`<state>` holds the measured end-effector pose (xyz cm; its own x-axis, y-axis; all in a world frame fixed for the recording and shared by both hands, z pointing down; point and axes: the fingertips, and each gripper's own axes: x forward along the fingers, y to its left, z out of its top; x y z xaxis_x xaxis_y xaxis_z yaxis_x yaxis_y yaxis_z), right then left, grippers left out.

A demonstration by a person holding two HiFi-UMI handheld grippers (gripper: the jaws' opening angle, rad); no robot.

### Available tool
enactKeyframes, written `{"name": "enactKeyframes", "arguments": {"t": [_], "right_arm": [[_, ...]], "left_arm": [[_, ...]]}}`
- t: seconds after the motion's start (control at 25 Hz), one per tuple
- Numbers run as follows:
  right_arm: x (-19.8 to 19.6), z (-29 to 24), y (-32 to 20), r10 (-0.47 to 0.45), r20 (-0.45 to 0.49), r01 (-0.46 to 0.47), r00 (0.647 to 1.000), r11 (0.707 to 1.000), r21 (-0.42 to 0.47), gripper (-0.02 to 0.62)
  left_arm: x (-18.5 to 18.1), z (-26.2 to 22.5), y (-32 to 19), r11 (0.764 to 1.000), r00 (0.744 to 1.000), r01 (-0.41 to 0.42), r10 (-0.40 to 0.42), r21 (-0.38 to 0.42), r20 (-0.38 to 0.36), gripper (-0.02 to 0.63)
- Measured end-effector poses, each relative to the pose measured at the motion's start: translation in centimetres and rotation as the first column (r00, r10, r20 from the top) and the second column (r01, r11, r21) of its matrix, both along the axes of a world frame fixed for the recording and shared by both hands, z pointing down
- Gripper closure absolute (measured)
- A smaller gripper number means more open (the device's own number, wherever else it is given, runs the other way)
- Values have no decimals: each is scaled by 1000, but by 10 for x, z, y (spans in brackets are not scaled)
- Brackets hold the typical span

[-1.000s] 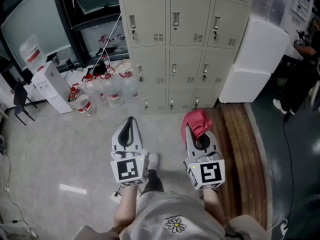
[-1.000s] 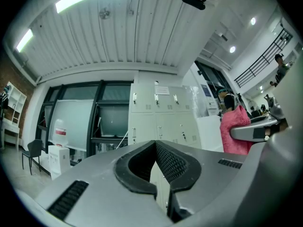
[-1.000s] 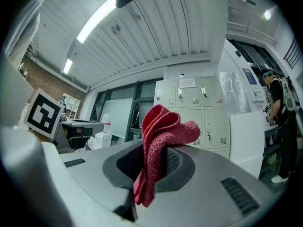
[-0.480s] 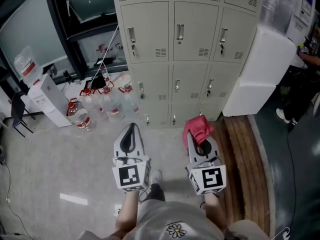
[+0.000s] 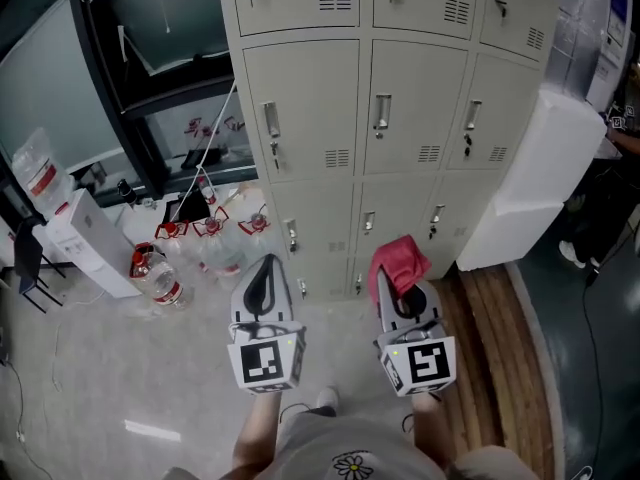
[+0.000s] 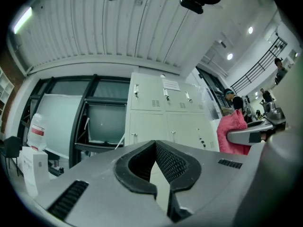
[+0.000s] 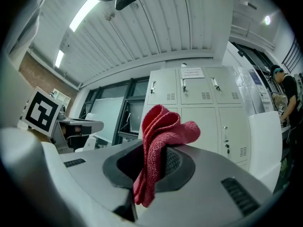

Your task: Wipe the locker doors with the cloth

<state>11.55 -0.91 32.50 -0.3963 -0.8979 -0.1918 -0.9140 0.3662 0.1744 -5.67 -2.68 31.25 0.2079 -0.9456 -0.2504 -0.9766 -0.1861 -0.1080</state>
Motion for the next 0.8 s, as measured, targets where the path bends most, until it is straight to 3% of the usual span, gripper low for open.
{"name": "enactKeyframes", "arguments": {"t": [0.12,0.36,0.56,0.8], "right_arm": [[-14,-7,-41,18,-1,-18,1000,1000,9,569],[-33,-9,-97,34,-16,-34,999,999,-14,569],[-37,-13,-121,43,-4,-43,999,999,-23,569],[-36,-11,-132,12,-9,-12,1000,1000,-13,569]], "left_arm": [[-16,-9,-41,1000,999,-13,14,9,-35,589],[-33,-6,-98,1000,999,-28,27,-13,-33,589],[-40,-4,-118,999,1000,-23,23,-26,-3,589],[-36,-2,-128,1000,1000,0,0,-18,-20,589]]}}
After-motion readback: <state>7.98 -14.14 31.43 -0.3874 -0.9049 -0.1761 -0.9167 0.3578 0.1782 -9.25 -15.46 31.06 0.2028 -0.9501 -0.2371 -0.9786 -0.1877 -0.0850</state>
